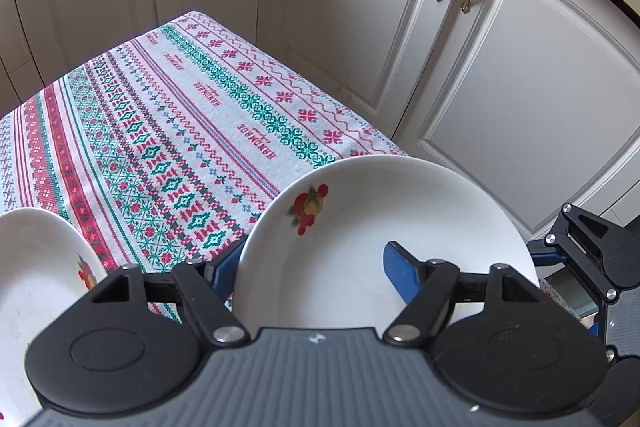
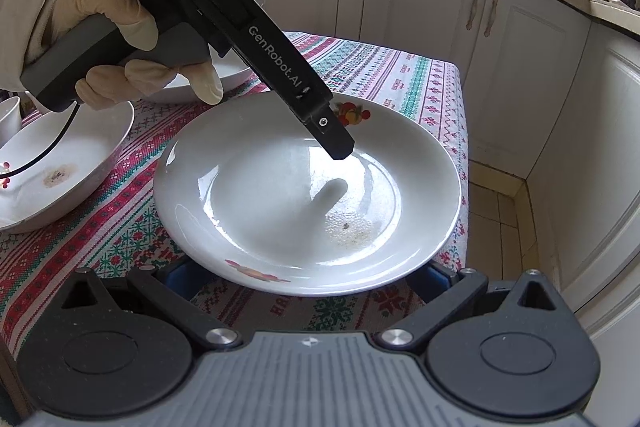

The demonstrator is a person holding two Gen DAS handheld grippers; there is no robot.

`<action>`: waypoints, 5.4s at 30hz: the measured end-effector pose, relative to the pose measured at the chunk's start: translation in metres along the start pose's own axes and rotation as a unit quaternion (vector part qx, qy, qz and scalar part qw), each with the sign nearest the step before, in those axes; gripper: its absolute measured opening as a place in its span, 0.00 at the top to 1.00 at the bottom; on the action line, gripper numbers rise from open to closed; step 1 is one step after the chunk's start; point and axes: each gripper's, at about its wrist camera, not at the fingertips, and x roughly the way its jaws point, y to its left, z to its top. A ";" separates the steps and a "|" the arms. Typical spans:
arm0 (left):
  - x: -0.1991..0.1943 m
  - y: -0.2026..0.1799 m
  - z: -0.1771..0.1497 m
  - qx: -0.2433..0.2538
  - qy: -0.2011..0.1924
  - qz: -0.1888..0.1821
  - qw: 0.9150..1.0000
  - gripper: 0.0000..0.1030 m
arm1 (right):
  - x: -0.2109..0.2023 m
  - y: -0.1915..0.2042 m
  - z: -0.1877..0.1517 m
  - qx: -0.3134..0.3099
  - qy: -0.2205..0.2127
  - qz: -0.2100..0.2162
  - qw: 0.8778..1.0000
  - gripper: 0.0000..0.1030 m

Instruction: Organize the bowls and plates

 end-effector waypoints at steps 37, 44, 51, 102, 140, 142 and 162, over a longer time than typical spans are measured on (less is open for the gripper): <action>-0.185 -0.043 -0.234 -0.097 -0.101 0.162 0.977 0.15 | -0.065 0.100 -0.009 -0.077 -0.048 0.067 0.994 0.00; -0.185 -0.043 -0.257 -0.105 -0.090 0.171 0.975 0.15 | -0.068 0.117 -0.007 -0.094 -0.047 0.073 0.992 0.00; -0.172 -0.040 -0.268 -0.105 -0.077 0.180 0.975 0.14 | -0.068 0.123 -0.001 -0.108 -0.047 0.078 0.990 0.00; -0.143 -0.044 -0.258 -0.189 -0.091 0.223 0.952 0.00 | 0.093 0.114 0.121 -0.100 0.145 0.279 0.944 0.00; -0.146 -0.048 -0.255 -0.143 -0.103 0.224 0.958 0.01 | 0.102 0.118 0.140 -0.121 0.185 0.338 0.915 0.07; -0.147 -0.048 -0.254 -0.144 -0.102 0.221 0.959 0.01 | 0.100 0.118 0.140 -0.121 0.183 0.337 0.915 0.07; -0.160 -0.054 -0.224 -0.088 -0.102 0.200 0.970 0.01 | 0.066 0.091 0.140 -0.093 0.146 0.311 0.935 0.06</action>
